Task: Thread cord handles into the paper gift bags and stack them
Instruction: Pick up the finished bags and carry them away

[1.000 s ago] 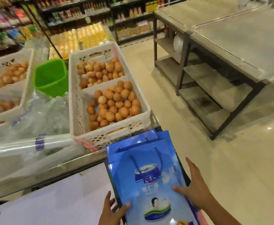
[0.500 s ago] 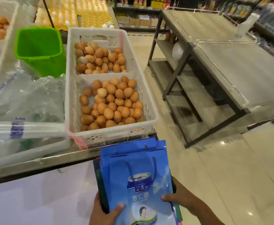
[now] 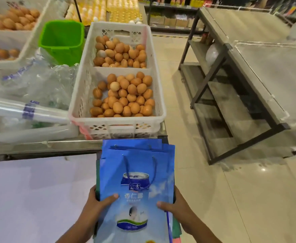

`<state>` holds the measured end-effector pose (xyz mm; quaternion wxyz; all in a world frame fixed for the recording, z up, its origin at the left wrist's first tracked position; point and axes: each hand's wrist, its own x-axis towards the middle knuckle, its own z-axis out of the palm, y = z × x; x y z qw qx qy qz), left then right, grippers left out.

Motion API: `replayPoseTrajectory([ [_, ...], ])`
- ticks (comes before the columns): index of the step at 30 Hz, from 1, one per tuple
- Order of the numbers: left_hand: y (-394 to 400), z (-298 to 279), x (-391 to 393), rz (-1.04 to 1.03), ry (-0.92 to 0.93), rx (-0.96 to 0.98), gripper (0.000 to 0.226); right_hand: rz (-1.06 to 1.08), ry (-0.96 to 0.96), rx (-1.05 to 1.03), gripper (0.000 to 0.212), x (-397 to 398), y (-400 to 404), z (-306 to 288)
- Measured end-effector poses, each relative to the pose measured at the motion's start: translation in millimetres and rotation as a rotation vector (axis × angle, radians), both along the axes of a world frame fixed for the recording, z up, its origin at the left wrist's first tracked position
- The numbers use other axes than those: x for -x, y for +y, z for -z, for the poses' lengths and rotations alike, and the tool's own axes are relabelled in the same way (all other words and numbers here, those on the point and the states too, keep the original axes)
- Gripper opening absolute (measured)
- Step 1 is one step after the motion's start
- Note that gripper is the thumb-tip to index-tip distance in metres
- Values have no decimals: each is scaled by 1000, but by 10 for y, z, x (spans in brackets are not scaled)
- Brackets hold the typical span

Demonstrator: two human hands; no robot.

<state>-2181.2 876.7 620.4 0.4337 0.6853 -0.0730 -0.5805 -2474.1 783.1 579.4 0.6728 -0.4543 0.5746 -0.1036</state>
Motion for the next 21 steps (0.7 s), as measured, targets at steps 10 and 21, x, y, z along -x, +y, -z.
replayPoseTrajectory([
  [10, 297, -127, 383, 77, 182, -14, 44, -49, -91, -110, 86, 322, -82, -122],
  [21, 402, -224, 401, -31, 228, -4, 43, -18, -110, -135, 87, 252, 7, -196],
])
